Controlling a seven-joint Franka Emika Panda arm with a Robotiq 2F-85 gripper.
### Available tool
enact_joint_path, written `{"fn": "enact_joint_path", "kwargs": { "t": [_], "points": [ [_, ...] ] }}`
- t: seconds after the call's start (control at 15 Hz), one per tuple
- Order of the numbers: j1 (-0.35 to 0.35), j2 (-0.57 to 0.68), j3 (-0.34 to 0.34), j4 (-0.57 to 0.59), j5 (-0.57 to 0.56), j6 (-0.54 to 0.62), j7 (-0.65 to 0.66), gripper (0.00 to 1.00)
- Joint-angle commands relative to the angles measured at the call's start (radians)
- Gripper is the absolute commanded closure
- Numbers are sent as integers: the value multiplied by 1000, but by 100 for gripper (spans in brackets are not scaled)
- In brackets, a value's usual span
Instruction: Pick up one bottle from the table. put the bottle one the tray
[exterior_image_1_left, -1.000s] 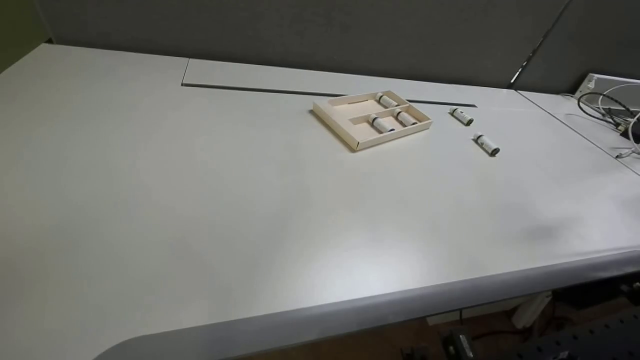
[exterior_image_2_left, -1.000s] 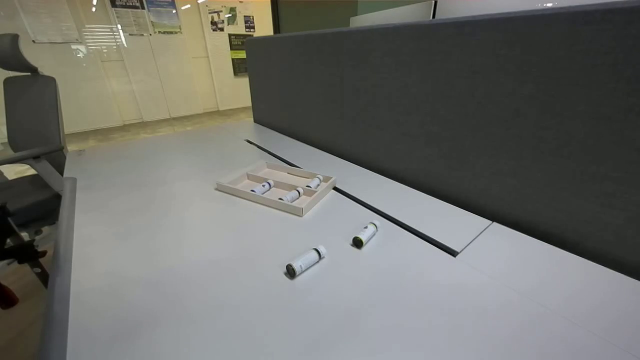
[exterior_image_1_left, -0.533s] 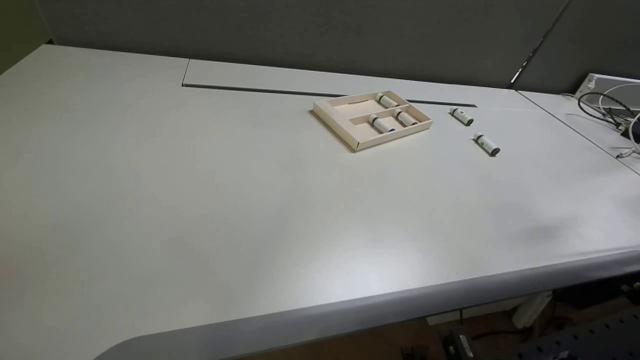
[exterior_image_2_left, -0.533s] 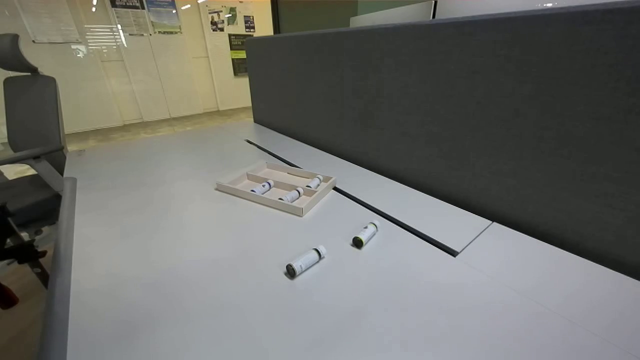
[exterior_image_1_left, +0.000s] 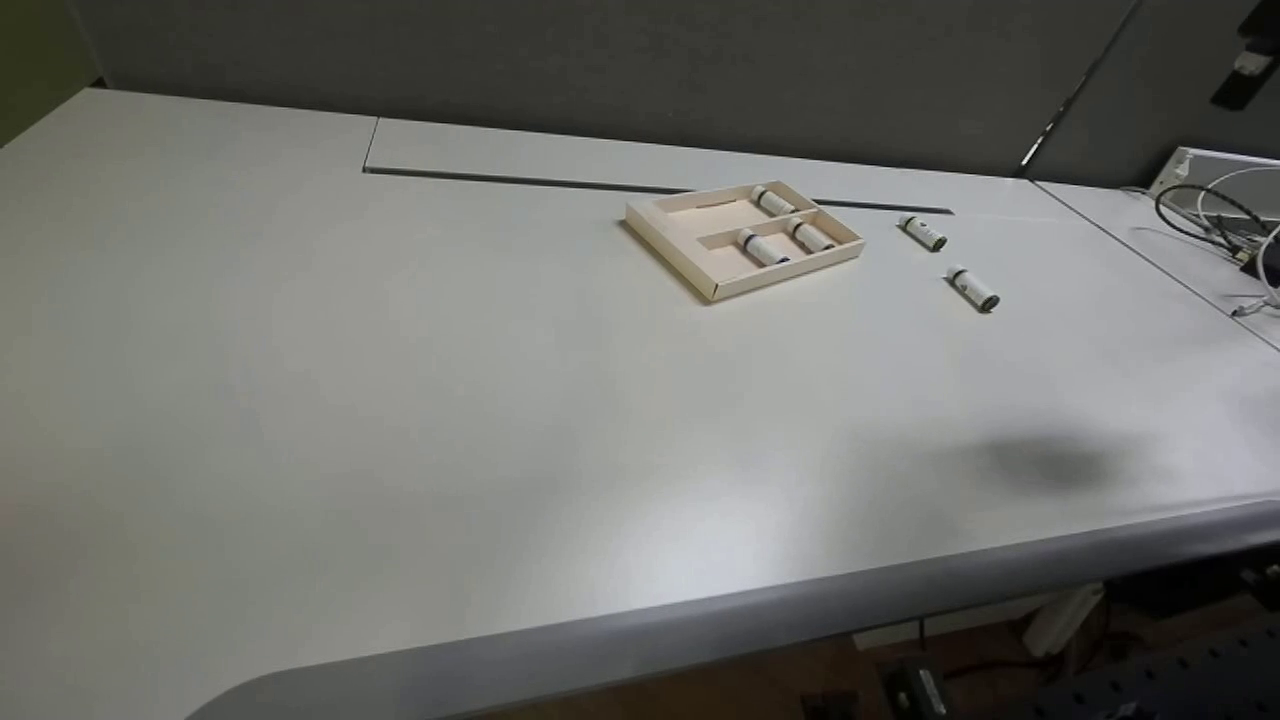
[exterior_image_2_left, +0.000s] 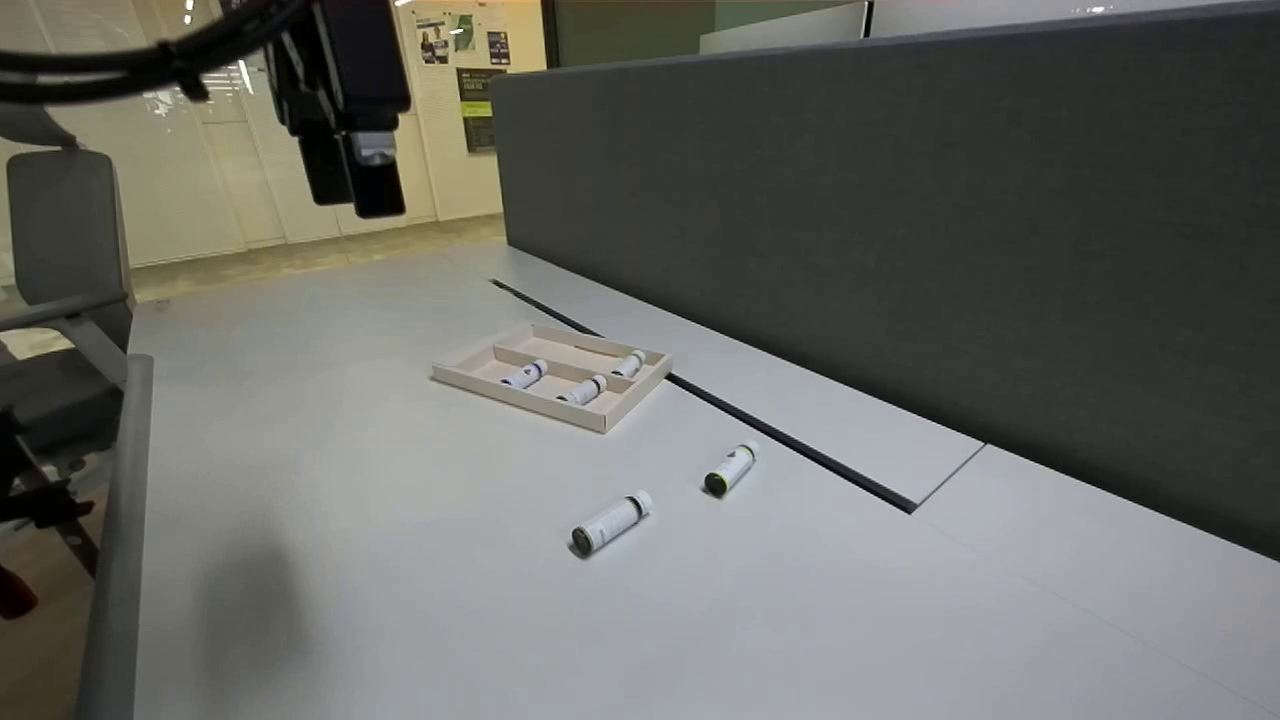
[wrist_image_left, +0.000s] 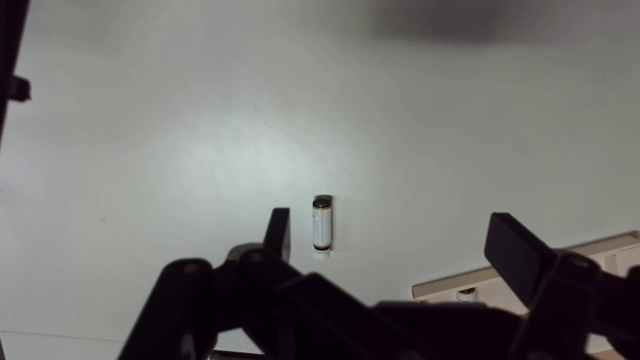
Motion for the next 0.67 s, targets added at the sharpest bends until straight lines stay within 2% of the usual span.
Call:
{"fn": "enact_joint_path", "kwargs": {
  "t": [0.0, 0.33, 0.6],
  "points": [
    [-14, -13, 18, -1, 2, -5, -1, 0],
    [-12, -50, 19, -6, 2, -18, -1, 0],
    [-5, 114, 37, 87, 48, 52, 84, 0]
  ]
}}
